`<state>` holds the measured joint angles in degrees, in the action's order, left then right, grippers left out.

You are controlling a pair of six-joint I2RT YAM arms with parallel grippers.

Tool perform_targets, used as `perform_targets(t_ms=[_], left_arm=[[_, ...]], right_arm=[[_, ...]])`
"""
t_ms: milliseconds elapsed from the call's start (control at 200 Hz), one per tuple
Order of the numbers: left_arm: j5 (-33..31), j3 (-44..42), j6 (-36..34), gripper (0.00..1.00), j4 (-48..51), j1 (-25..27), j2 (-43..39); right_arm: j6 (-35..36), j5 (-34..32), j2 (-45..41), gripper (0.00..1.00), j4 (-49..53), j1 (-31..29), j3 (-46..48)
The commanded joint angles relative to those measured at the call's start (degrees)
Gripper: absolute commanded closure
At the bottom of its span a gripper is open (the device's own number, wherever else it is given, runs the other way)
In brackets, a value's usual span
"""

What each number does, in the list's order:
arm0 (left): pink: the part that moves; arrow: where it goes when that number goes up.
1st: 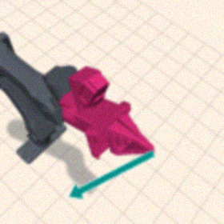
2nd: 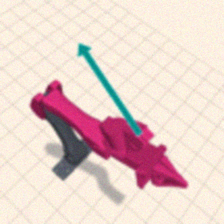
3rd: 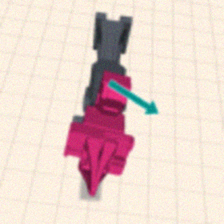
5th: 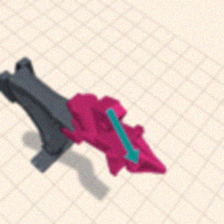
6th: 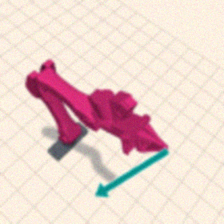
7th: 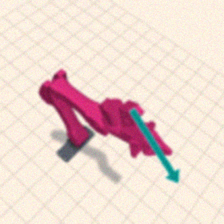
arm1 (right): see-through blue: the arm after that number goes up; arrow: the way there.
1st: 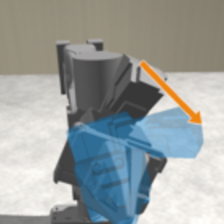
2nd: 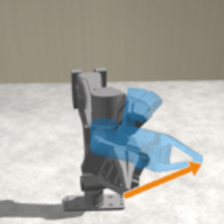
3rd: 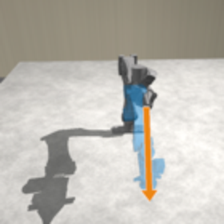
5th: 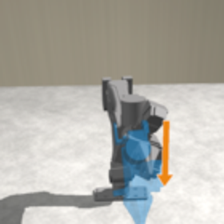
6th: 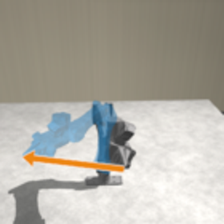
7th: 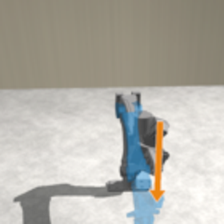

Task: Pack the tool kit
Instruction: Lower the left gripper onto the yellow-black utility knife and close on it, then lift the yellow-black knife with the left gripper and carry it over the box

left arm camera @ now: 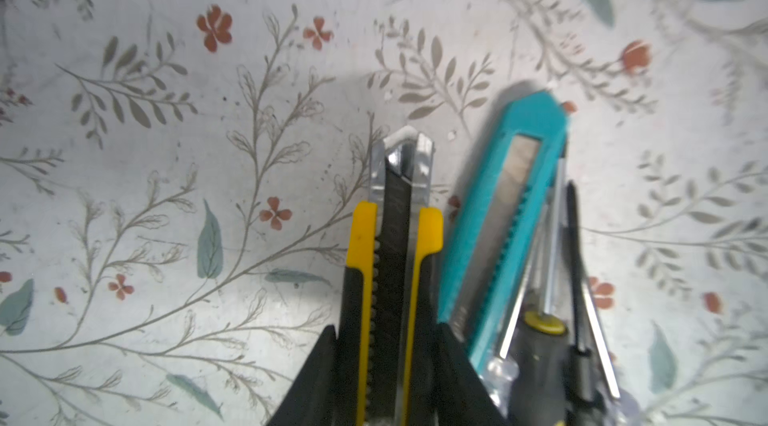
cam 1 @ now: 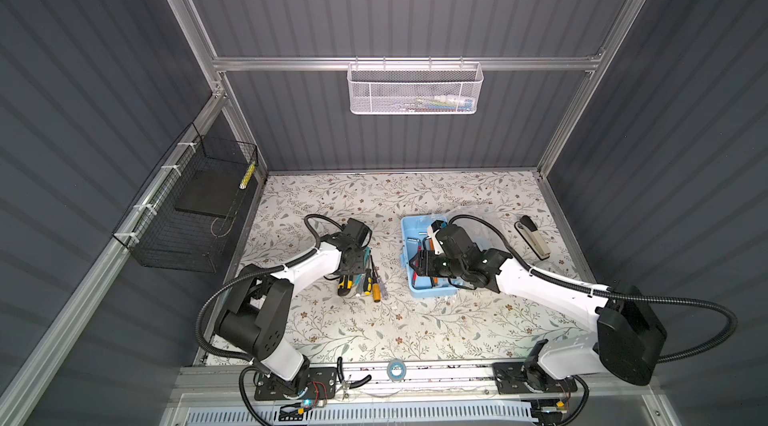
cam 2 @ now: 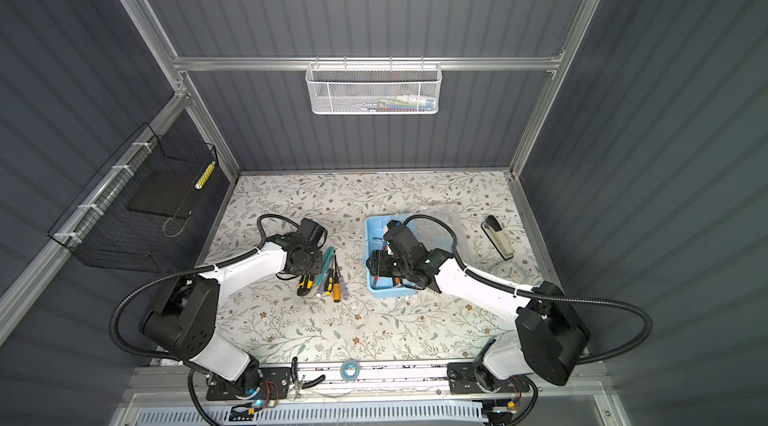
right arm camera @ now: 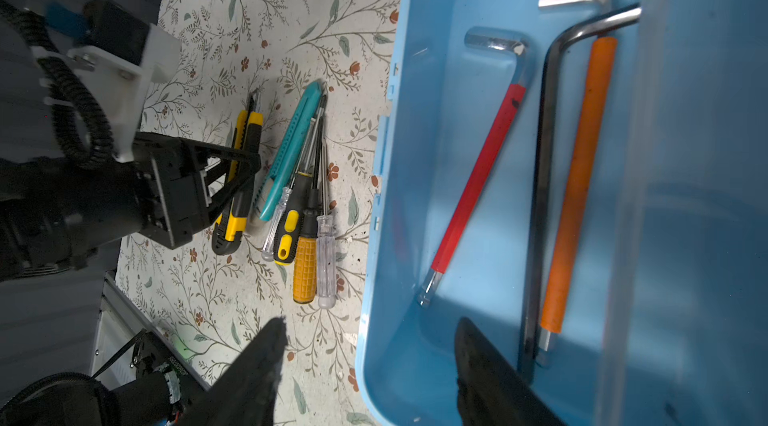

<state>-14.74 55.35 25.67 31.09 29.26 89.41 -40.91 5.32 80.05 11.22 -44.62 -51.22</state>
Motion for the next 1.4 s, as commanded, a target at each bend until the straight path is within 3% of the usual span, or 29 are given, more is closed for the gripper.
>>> perform_targets(t_ms=[0, 225, 505, 655, 895, 1396], left_arm=[[2.2, 3.2, 0.8, 0.77, 3.1, -0.2, -4.6], [11.6, 4.2, 6.2, 0.77, -0.3, 1.6, -10.6], [13.4, 7.5, 17.6, 0.79, -14.1, 13.5, -11.9], [14.0, 13.2, 20.0, 0.78, -21.4, 18.3, -5.6], [18.4, 20.9, 26.6, 0.77, -32.2, 20.7, 6.7], [17.4, 30.0, 34.1, 0.76, -34.6, 22.8, 22.1]], right_arm=[[0.2, -1.8, -2.0, 0.35, 0.8, -0.1, 0.3], [-0.1, -1.7, -5.0, 0.35, 1.4, 0.7, 0.8], [-0.9, -4.8, -19.1, 0.34, 4.9, 5.6, 5.9], [-0.3, -7.4, -29.0, 0.34, 8.3, 8.0, 8.8], [0.6, -9.6, -39.5, 0.34, 14.4, 9.6, 11.0], [2.0, -10.8, -44.8, 0.33, 15.9, 10.1, 12.7]])
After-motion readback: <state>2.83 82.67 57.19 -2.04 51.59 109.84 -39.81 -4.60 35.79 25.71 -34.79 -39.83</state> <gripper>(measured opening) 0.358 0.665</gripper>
